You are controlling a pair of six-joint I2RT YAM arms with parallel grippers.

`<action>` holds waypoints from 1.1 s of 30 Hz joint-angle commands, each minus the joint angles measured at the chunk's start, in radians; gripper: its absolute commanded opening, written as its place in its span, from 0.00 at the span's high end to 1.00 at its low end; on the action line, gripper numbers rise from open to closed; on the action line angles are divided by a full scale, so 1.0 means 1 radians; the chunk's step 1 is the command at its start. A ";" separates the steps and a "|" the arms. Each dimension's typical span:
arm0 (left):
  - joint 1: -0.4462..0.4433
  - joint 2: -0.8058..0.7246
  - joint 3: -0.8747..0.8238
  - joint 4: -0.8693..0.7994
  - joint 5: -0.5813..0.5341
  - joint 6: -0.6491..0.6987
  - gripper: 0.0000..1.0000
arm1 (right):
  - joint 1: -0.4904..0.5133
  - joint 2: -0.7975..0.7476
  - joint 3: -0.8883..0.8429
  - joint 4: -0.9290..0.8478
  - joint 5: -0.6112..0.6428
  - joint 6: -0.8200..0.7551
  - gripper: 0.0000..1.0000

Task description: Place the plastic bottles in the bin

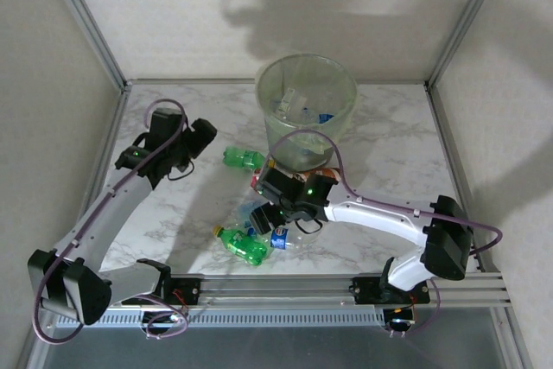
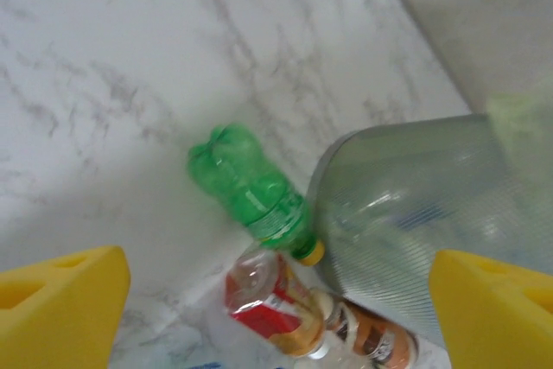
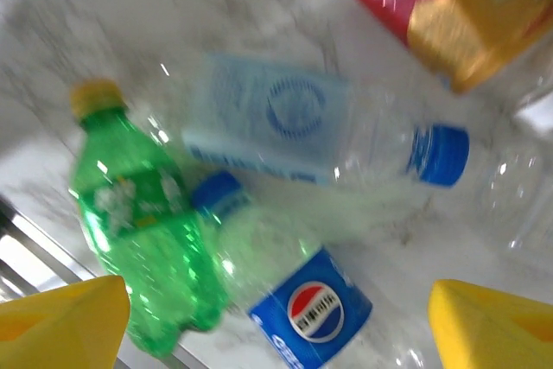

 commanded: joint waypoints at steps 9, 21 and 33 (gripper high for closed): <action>-0.004 -0.090 -0.159 -0.005 -0.064 -0.137 0.17 | 0.036 0.088 0.092 0.020 -0.110 -0.190 0.15; 0.035 -0.109 -0.151 -0.067 -0.094 -0.086 0.18 | 0.125 0.320 0.217 0.067 -0.145 -0.247 0.16; 0.056 -0.173 -0.223 -0.025 -0.069 -0.103 0.18 | 0.143 0.407 0.212 0.118 -0.179 -0.228 0.20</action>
